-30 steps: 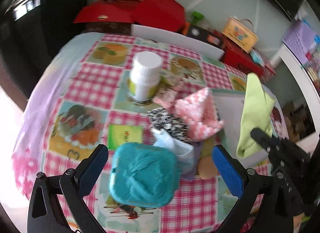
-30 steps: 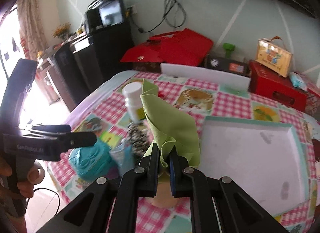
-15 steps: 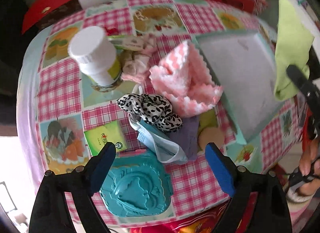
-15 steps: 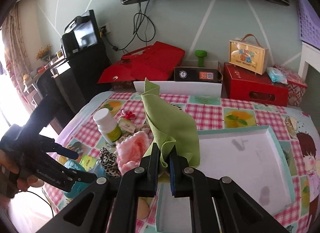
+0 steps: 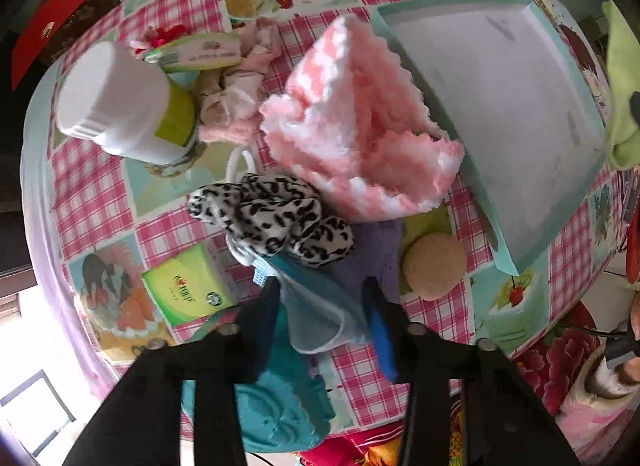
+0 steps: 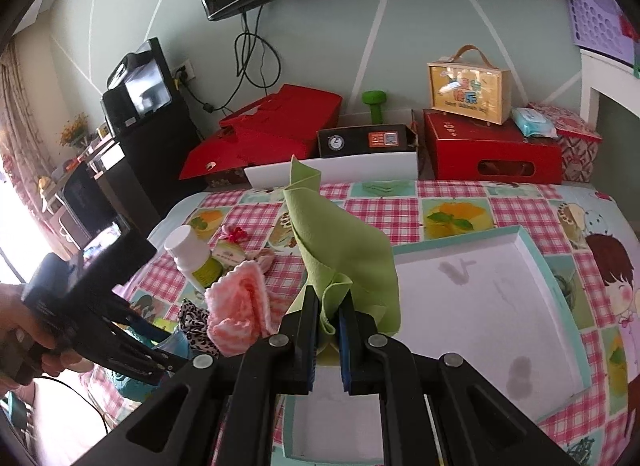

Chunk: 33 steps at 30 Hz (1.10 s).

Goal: Organize soft objects
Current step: 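Lift the green felt with the right gripper while the left gripper grasps the blue mask, then carry felt and mask into the tray and open both grippers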

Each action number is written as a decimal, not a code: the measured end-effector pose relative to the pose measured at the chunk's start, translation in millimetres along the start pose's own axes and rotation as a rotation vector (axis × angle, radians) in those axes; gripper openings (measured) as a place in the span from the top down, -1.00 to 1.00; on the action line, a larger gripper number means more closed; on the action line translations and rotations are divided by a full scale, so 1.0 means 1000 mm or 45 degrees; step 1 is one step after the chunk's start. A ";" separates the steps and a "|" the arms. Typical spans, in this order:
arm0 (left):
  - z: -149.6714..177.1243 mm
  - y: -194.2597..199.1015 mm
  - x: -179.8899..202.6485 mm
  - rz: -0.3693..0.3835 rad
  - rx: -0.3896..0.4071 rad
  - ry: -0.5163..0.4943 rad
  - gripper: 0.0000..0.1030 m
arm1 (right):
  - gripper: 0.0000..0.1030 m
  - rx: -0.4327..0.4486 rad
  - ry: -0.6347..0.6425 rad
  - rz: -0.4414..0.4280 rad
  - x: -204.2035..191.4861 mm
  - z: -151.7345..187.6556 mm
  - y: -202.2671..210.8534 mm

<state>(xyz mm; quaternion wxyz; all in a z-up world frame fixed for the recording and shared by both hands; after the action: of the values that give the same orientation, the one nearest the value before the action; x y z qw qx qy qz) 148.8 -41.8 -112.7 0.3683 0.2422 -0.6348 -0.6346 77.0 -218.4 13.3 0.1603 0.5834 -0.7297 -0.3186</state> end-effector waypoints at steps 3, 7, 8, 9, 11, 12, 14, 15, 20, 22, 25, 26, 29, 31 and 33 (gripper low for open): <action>-0.007 -0.011 0.008 -0.019 0.002 0.010 0.45 | 0.82 -0.002 -0.033 -0.006 0.008 0.000 0.000; -0.008 -0.016 0.018 -0.039 0.041 0.019 0.51 | 0.82 -0.001 -0.063 -0.003 0.016 -0.001 0.001; -0.007 -0.016 0.021 -0.039 0.052 0.022 0.52 | 0.82 0.001 -0.066 0.003 0.017 -0.001 0.002; -0.005 -0.014 0.024 -0.039 0.062 0.026 0.52 | 0.82 0.003 -0.070 0.005 0.019 -0.001 0.002; -0.004 -0.001 0.027 -0.034 0.094 0.042 0.53 | 0.82 0.005 -0.085 0.001 0.022 -0.001 0.004; -0.003 0.003 0.028 -0.028 0.112 0.055 0.53 | 0.82 0.006 -0.093 -0.002 0.023 -0.001 0.005; 0.000 0.014 0.027 -0.019 0.140 0.075 0.53 | 0.82 0.009 -0.105 -0.007 0.026 -0.002 0.006; 0.002 0.017 0.026 -0.017 0.154 0.085 0.53 | 0.82 0.010 -0.109 -0.006 0.027 -0.002 0.007; 0.008 0.046 0.016 -0.008 0.252 0.151 0.53 | 0.82 0.023 -0.135 -0.009 0.035 -0.004 0.011; 0.010 0.062 0.014 -0.020 0.316 0.175 0.53 | 0.82 0.029 -0.142 -0.010 0.037 -0.004 0.013; 0.017 0.100 0.007 -0.025 0.421 0.188 0.53 | 0.82 0.041 -0.153 -0.009 0.040 -0.005 0.016; 0.017 0.110 0.009 -0.042 0.467 0.190 0.53 | 0.82 0.044 -0.156 -0.008 0.041 -0.005 0.017; 0.011 0.148 0.020 -0.088 0.629 0.157 0.53 | 0.82 0.053 -0.166 -0.002 0.045 -0.007 0.019; 0.007 0.164 0.028 -0.089 0.712 0.134 0.53 | 0.82 0.058 -0.173 0.006 0.048 -0.007 0.021; -0.002 0.176 0.039 -0.071 0.776 0.115 0.53 | 0.82 0.061 -0.178 0.019 0.053 -0.008 0.022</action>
<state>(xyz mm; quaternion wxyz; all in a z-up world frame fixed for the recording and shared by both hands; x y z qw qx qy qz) 154.8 -60.0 66.3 0.2891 0.3868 -0.7720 -0.4133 51.1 -268.3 25.8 0.0974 0.5580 -0.7508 -0.3398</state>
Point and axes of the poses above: each gripper's, at about its wrist camera, not at the fingertips, and y roughly against the way its jaws point, x to its right, z to its underside, the point moved 8 cm from there along -y, roughly the way its jaws point, and after that the axes turned 8 degrees about z, right-handed, at the moved point
